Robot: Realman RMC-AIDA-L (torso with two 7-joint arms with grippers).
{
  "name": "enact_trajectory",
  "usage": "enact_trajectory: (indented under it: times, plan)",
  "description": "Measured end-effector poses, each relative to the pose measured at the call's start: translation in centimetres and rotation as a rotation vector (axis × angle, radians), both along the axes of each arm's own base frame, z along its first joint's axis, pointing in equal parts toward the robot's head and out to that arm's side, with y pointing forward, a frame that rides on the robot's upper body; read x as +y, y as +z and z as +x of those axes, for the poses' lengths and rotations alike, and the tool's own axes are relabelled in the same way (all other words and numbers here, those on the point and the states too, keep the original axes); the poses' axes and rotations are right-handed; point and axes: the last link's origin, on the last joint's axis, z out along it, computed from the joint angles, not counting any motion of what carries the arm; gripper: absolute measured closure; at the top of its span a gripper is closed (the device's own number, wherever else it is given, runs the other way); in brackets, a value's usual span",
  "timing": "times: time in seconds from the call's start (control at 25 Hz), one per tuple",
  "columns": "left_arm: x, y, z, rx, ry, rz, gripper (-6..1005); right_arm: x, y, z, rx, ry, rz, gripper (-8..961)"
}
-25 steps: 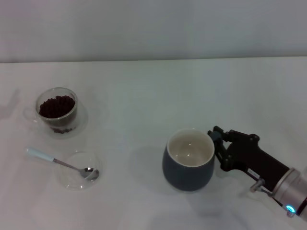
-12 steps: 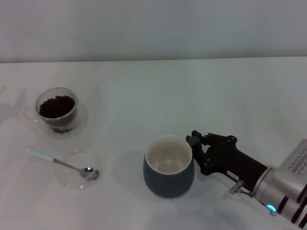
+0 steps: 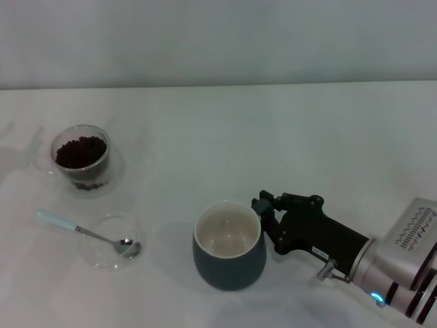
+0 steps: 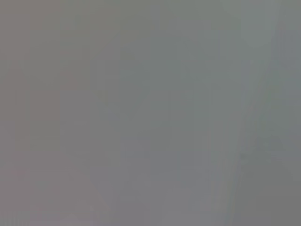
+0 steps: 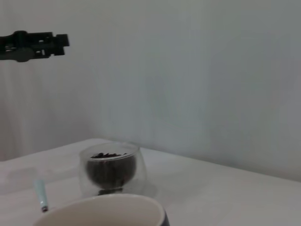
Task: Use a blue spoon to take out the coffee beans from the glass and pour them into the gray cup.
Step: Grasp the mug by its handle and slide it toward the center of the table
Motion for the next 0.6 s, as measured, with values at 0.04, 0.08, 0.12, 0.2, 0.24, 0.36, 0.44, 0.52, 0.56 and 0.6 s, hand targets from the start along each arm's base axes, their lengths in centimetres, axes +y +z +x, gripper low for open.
enact_trajectory:
  times: [0.04,0.08,0.12,0.2,0.24,0.36,0.44,0.52,0.56,0.6]
  plan:
    - [-0.01,-0.01,0.02,0.0,-0.002,0.001,351,-0.03,-0.07,-0.01,-0.004,0.004,-0.005,792]
    - [-0.01,0.01,0.02,0.001,-0.002,0.002,351,-0.07,-0.16,0.0,-0.008,0.006,-0.01,791]
    - [0.0,0.06,0.04,0.002,-0.004,0.006,351,-0.07,-0.19,0.01,-0.01,0.007,-0.012,791]
    - [0.0,0.11,0.06,0.003,-0.006,0.01,351,-0.09,-0.22,0.02,-0.011,0.007,-0.013,790]
    - [0.0,0.12,0.07,0.004,-0.007,0.011,351,-0.08,-0.23,0.01,-0.011,0.007,-0.014,790]
    - [0.04,0.18,0.13,0.007,-0.01,0.017,352,-0.09,-0.26,-0.07,-0.012,0.014,-0.016,789]
    - [0.05,0.24,0.17,0.011,-0.014,0.025,352,-0.12,-0.29,-0.11,-0.014,0.019,-0.017,789]
    - [0.05,0.19,0.17,0.012,-0.014,0.025,352,-0.12,-0.29,-0.12,-0.018,0.023,-0.016,788]
    - [0.04,0.15,0.16,0.011,-0.014,0.024,352,-0.13,-0.3,-0.11,-0.02,0.025,-0.015,788]
    - [0.03,0.12,0.15,0.01,-0.014,0.024,351,-0.11,-0.3,-0.12,-0.022,0.027,-0.015,787]
